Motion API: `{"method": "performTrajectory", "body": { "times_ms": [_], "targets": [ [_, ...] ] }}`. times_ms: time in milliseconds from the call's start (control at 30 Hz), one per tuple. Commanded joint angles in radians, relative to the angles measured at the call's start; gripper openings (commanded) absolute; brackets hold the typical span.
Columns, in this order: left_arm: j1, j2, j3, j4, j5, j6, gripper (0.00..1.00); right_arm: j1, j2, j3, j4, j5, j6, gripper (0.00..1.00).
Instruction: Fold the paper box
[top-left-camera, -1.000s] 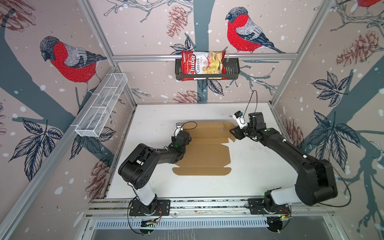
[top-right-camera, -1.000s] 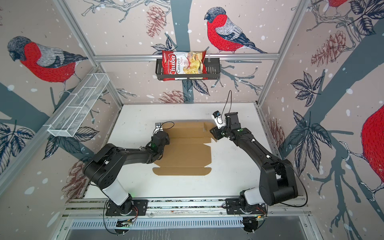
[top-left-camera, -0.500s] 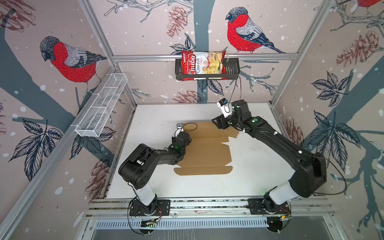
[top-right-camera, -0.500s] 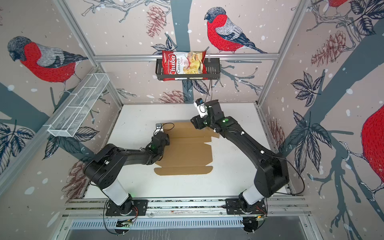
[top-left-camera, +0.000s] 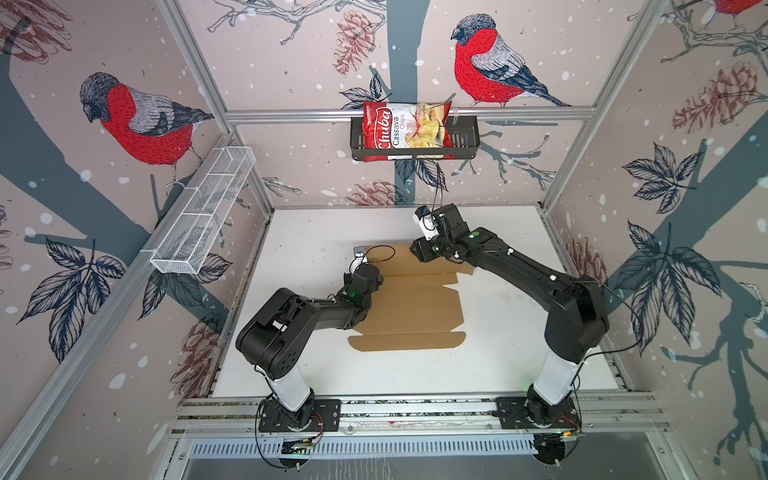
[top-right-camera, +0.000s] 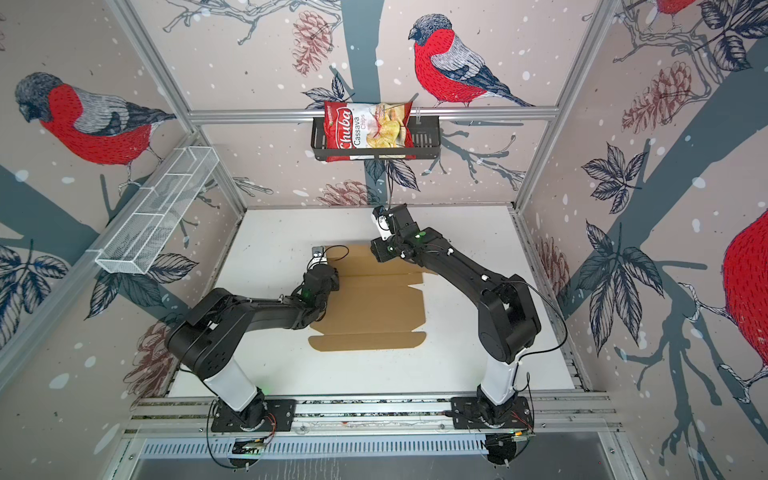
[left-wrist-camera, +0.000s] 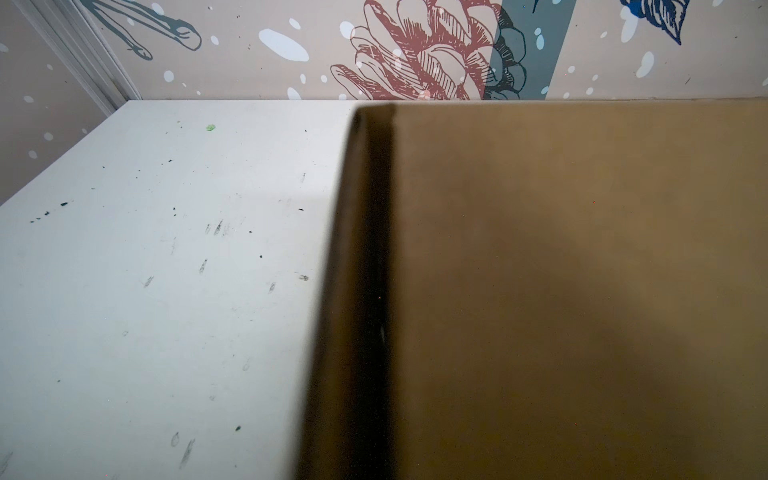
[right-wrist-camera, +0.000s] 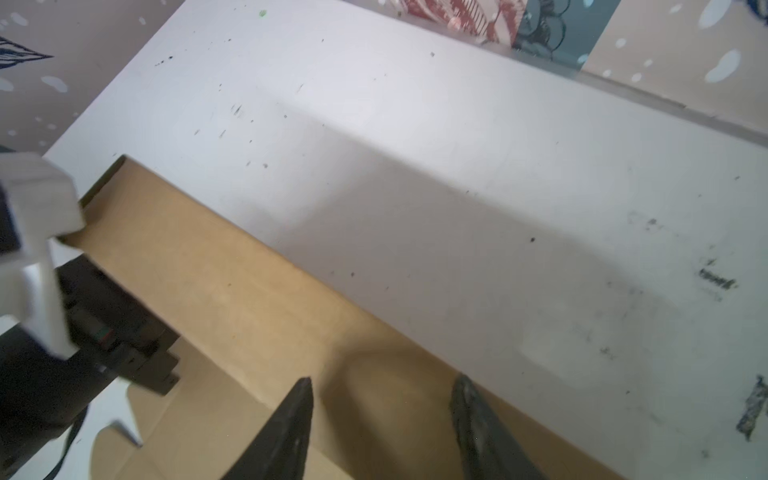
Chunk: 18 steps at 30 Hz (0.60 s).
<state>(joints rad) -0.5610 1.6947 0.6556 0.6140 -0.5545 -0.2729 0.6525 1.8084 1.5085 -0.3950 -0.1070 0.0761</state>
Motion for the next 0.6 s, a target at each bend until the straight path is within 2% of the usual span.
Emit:
{"method": "performTrajectory", "body": {
  "times_ms": [0, 100, 200, 300, 567],
  "targets": [
    [-0.001, -0.007, 0.001, -0.043, 0.008, 0.019, 0.00, 0.000, 0.026, -0.014, -0.046, -0.020, 0.005, 0.53],
    [-0.001, -0.018, -0.001, -0.043, 0.011, 0.023, 0.09, 0.001, 0.025, -0.029, -0.044, -0.023, 0.002, 0.52],
    [-0.001, -0.039, -0.002, -0.058, 0.015, 0.027, 0.29, -0.001, 0.035, -0.027, -0.053, -0.023, -0.002, 0.52],
    [0.000, -0.078, -0.009, -0.074, 0.013, 0.036, 0.42, 0.000, 0.035, -0.023, -0.068, -0.020, -0.007, 0.51],
    [0.001, -0.193, -0.039, -0.133, 0.052, 0.045, 0.59, 0.012, 0.019, -0.028, -0.081, 0.014, -0.010, 0.51]
  ]
}}
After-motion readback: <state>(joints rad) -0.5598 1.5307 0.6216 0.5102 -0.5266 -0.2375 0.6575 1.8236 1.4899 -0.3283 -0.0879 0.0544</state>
